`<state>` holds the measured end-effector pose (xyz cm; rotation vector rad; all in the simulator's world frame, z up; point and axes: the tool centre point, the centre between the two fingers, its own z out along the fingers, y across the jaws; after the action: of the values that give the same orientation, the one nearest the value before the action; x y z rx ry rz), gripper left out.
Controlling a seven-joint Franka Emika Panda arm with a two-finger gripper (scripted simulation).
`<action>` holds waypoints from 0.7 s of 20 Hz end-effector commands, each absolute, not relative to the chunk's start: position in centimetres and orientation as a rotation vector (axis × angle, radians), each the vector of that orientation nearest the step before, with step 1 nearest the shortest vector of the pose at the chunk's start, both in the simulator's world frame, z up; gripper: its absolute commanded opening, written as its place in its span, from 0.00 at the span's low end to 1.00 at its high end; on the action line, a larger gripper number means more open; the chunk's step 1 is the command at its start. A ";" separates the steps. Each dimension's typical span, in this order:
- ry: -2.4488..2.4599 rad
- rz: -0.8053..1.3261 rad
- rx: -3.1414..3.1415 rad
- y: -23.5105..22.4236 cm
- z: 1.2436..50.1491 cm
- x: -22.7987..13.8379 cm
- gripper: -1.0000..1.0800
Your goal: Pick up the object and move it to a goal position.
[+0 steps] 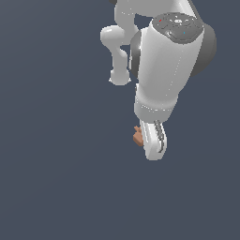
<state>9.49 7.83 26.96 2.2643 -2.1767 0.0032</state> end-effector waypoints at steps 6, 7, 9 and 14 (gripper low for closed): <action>-2.176 0.003 2.264 10.7 32.8 10.3 0.00; -2.176 0.003 2.264 11.0 33.4 10.4 0.00; -2.175 0.002 2.265 11.6 34.5 10.6 0.00; -2.175 0.002 2.265 12.7 36.8 11.1 0.00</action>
<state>10.95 12.39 36.17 2.2659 -2.1753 0.0023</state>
